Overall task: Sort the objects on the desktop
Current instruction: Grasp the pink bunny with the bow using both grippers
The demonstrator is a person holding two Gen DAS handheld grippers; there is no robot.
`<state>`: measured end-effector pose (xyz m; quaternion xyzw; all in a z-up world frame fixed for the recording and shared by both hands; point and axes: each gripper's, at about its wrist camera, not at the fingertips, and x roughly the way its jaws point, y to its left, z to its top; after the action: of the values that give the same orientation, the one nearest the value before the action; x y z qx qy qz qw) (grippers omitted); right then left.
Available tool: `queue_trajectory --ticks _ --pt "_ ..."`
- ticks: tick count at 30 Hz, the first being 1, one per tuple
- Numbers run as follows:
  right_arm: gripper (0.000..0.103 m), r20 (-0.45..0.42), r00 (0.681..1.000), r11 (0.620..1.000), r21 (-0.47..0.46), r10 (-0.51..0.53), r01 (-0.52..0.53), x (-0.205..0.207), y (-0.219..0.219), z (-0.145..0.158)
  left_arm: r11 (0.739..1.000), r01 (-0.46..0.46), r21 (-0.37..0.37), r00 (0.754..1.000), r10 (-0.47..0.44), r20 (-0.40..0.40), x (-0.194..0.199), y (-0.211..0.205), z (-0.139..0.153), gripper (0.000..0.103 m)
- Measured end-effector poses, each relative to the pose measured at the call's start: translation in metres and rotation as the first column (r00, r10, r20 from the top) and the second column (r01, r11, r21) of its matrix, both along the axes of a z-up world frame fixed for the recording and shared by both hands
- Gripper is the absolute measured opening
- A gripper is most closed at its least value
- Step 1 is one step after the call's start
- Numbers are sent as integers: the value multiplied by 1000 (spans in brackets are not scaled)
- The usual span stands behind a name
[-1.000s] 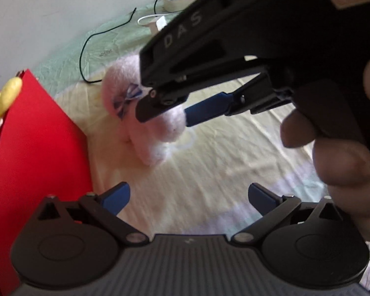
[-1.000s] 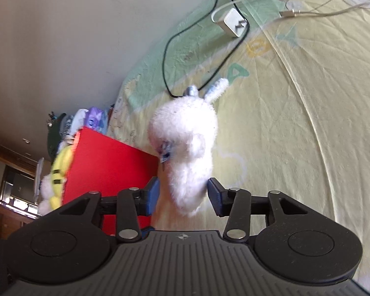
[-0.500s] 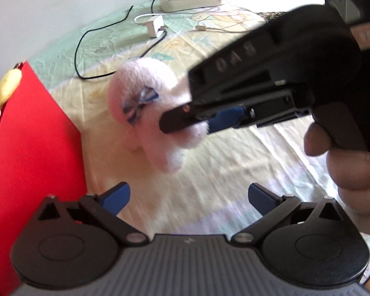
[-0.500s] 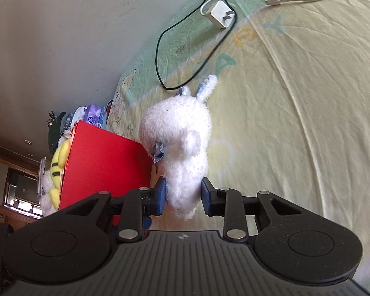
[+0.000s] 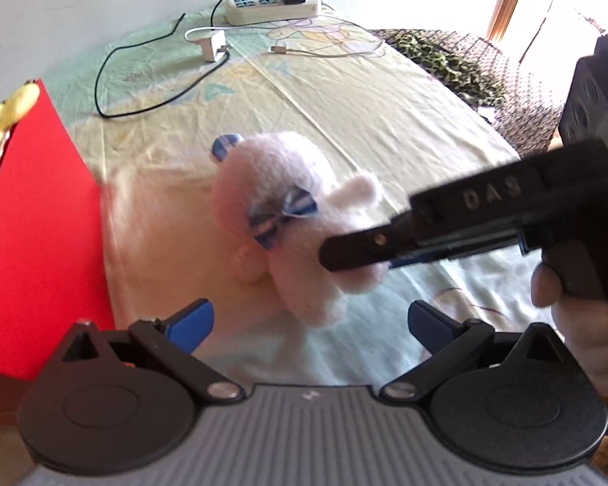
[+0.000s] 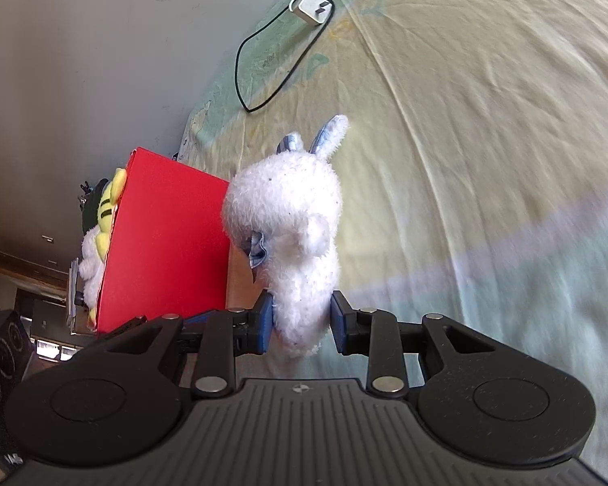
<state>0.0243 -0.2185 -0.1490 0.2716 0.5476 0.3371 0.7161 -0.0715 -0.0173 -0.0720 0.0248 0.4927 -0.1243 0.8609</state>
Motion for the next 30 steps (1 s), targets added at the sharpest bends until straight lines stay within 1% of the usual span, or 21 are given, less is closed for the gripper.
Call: queue_trajectory --ticks 5,11,12,14,16,18,22,24,26,27,30 --pt "33 -27 999 1000 -4 -23 23 -12 -6 -4 999 0 -39 1000 -1 -6 -3 -2 -1 102" --pt "36 -7 999 999 -3 -39 39 -10 -6 4 999 -11 -39 1000 11 3 5 -5 -1 102" --pt "39 4 999 999 -1 -46 46 -8 -6 7 999 -13 -37 1000 13 9 8 -4 0 102" --pt "42 20 998 998 9 -56 56 -3 -7 11 999 -22 -38 1000 23 22 14 -3 2 102" --pt "45 31 998 998 20 -60 59 3 -5 15 998 -37 -58 999 38 20 21 1 2 102" --pt "50 42 997 998 15 -58 57 11 0 17 994 -55 -90 998 56 7 29 5 1 102" --pt "50 53 998 999 -24 -35 36 25 13 12 985 -91 -144 996 88 -26 44 11 -7 101" --pt "51 30 999 1000 -11 -28 28 32 18 6 983 -104 -153 994 99 -42 50 12 -11 100" --pt "52 7 1000 1000 8 -23 23 39 22 2 983 -109 -151 994 103 -48 55 12 -14 99" --pt "54 3 1000 1000 12 -19 19 43 25 0 983 -111 -145 993 105 -47 57 12 -15 99" --pt "55 -5 1000 1000 23 -4 4 49 33 -3 984 -121 -132 992 114 -61 65 13 -19 96"
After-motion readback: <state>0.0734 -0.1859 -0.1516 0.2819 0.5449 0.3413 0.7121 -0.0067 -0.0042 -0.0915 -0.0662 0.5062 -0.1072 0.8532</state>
